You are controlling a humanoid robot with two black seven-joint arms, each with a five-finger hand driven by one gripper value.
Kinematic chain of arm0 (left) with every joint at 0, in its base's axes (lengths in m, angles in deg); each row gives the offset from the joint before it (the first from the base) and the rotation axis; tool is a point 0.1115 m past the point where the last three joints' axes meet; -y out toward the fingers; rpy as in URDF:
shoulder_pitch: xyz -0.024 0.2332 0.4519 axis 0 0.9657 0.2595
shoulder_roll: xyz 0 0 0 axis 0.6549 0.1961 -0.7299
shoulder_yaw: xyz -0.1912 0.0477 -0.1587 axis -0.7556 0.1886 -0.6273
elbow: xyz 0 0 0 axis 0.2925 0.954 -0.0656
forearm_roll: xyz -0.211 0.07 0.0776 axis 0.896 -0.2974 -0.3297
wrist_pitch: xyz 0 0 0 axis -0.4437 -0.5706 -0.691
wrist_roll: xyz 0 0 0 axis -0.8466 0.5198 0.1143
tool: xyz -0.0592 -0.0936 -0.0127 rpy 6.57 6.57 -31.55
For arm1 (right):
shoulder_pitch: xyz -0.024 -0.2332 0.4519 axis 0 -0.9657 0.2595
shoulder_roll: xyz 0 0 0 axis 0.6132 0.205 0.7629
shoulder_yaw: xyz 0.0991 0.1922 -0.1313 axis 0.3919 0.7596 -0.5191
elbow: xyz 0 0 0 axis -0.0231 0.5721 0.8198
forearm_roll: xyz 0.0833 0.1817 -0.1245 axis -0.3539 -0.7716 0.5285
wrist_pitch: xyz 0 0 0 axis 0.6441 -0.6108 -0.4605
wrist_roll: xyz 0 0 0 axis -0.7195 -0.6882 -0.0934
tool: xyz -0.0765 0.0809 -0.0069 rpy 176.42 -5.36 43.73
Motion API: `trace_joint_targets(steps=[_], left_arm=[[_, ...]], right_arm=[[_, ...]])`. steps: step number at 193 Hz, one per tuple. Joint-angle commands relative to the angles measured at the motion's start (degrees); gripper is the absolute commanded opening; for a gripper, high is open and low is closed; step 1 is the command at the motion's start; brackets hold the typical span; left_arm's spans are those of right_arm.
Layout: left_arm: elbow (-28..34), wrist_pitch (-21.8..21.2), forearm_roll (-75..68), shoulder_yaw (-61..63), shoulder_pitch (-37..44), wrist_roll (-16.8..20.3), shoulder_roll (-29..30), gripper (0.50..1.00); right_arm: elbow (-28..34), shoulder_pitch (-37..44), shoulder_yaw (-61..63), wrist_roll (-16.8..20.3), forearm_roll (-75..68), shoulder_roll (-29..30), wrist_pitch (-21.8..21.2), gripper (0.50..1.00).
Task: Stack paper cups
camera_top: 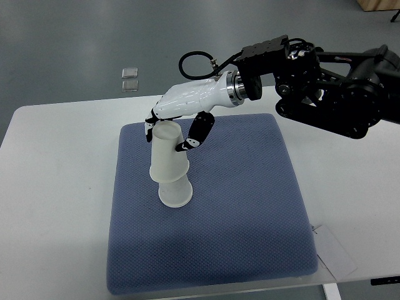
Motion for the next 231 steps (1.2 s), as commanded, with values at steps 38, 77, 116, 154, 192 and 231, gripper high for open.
trace_joint_targets(steps=[38,77,116,154,192,231], left_arm=[[0.0,0.0,-0.07,0.0,0.0,-0.01,0.0,1.0],[0.0,0.0,0.02,0.0,0.0,-0.01,0.0,1.0],[0.0,0.0,-0.07,0.0,0.0,-0.01,0.0,1.0],[0.0,0.0,-0.07,0.0,0.0,-0.01,0.0,1.0],[0.0,0.0,0.02,0.0,0.0,-0.01,0.0,1.0],[0.0,0.0,0.02,0.0,0.0,-0.01,0.0,1.0]], right_arm=[[0.04,-1.06,0.0,0.0,-0.18,0.01,-1.06,0.801],[-0.05,-1.15,0.35,-0.09,-0.44,-0.35,-3.78,0.901],[-0.05,-1.41,0.53,-0.09,-0.79,-1.05,-3.7,0.913],[-1.72,-3.96,7.29,0.26,-5.01,-2.89,-4.05,0.913],[-9.09,-8.88,18.89,8.78,-13.62,-5.71,-3.08,0.913],[-17.27,-14.77,30.76,16.34,-21.71,-5.09,2.02,0.911]])
